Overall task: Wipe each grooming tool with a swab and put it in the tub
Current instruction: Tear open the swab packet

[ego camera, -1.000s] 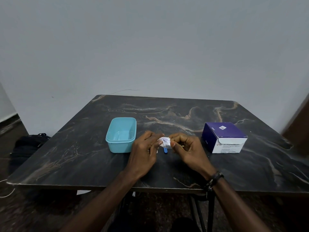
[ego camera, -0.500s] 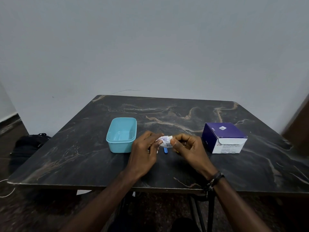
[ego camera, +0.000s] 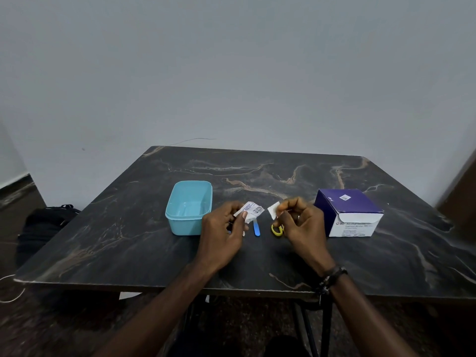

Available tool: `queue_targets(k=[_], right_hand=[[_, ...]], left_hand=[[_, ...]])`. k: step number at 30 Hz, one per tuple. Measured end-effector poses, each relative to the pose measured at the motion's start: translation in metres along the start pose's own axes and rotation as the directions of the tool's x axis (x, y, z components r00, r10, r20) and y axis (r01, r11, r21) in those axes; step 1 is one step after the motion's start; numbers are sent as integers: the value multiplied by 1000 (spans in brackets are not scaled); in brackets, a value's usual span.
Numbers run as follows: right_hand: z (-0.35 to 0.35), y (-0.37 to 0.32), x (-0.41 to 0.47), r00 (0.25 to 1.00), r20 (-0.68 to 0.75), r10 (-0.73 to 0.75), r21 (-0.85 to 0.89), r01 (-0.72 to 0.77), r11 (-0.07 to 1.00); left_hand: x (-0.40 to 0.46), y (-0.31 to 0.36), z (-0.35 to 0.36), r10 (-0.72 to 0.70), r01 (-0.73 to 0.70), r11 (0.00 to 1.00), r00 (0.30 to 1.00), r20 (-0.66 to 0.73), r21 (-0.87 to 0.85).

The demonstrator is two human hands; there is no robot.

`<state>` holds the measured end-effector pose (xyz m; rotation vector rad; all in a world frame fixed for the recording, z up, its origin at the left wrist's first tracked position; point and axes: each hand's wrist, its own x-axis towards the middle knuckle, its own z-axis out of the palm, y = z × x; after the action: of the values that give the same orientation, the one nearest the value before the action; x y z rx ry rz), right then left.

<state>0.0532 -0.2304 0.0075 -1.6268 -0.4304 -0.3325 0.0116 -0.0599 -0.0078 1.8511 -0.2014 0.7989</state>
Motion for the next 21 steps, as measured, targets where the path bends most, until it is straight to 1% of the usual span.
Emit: queue_targets(k=[4,7,10,14,17,19,21], right_hand=[[-1,-2,-2,997,70,-12,-126,21,992],[-3,-1,-3,992,124,-8,-149,26,989],[-3,-1,-5,983,181,-12,-171,44,984],[0,-3,-4,976,215,-24,-178,64,982],[0,-4,-3,983,184,7,-200,31,979],[0,-10,5,994,100,42,-225,-19,974],[-4,-18,22,999,-3,44,-339,-43,940]], left_hand=[[0,0,0,-45,46,998,999,17,-47],[0,-2,0,-76,78,994,997,30,-78],[0,0,0,-71,76,993,996,58,-93],[-1,4,0,-68,79,993,990,121,-87],[-1,6,-1,-82,93,992,989,126,-86],[0,8,-1,-70,76,994,995,77,-80],[0,6,-1,-30,31,999,1000,9,-33]])
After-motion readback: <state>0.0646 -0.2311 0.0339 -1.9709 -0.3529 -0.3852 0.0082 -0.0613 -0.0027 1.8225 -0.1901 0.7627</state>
